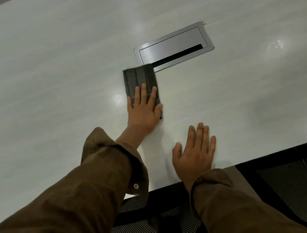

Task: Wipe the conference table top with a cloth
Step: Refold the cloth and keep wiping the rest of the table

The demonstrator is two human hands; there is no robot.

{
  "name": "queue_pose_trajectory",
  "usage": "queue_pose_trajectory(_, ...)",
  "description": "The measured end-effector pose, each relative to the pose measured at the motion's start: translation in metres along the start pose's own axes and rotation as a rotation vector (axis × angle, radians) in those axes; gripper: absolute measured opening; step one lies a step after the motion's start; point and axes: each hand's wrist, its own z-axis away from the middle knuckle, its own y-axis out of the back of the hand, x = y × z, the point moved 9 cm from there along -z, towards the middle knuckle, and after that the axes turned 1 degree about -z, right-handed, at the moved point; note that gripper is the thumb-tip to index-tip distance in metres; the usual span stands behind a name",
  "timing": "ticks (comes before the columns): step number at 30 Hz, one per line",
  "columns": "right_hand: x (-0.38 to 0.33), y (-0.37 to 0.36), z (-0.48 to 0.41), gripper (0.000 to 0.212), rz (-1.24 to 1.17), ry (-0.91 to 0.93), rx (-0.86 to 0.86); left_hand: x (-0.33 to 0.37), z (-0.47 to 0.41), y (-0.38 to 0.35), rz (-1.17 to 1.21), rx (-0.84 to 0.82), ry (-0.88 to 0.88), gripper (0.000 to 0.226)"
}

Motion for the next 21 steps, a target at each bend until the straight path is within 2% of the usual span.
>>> queue_pose_trajectory(3,0.001,0.0,-0.001,0.063,-0.002,-0.01,-0.026,0.026,0.06,-0.025,-0.002,0.023,-0.209,0.065)
queue_pose_trajectory(6,0.001,0.0,-0.004,0.064,-0.014,-0.02,-0.045,0.025,0.128,-0.05,-0.039,0.049,-0.328,0.064)
queue_pose_trajectory(11,0.0,0.004,0.002,0.063,-0.021,-0.033,-0.072,-0.032,0.209,-0.066,-0.14,0.121,-0.584,0.061)
queue_pose_trajectory(13,-0.007,0.006,0.004,0.061,-0.018,-0.089,-0.076,-0.07,0.201,-0.059,-0.103,0.157,-0.524,0.058)
queue_pose_trajectory(18,-0.037,-0.005,0.035,0.062,-0.104,-0.344,-0.13,-0.099,0.14,-0.034,0.037,0.152,-0.101,0.065)
queue_pose_trajectory(20,-0.057,-0.01,0.051,0.063,-0.118,-0.371,-0.128,-0.084,0.128,-0.036,0.035,0.096,-0.049,0.064)
queue_pose_trajectory(21,-0.062,-0.011,0.056,0.063,-0.115,-0.373,-0.115,-0.073,0.129,-0.038,0.023,0.077,-0.088,0.063)
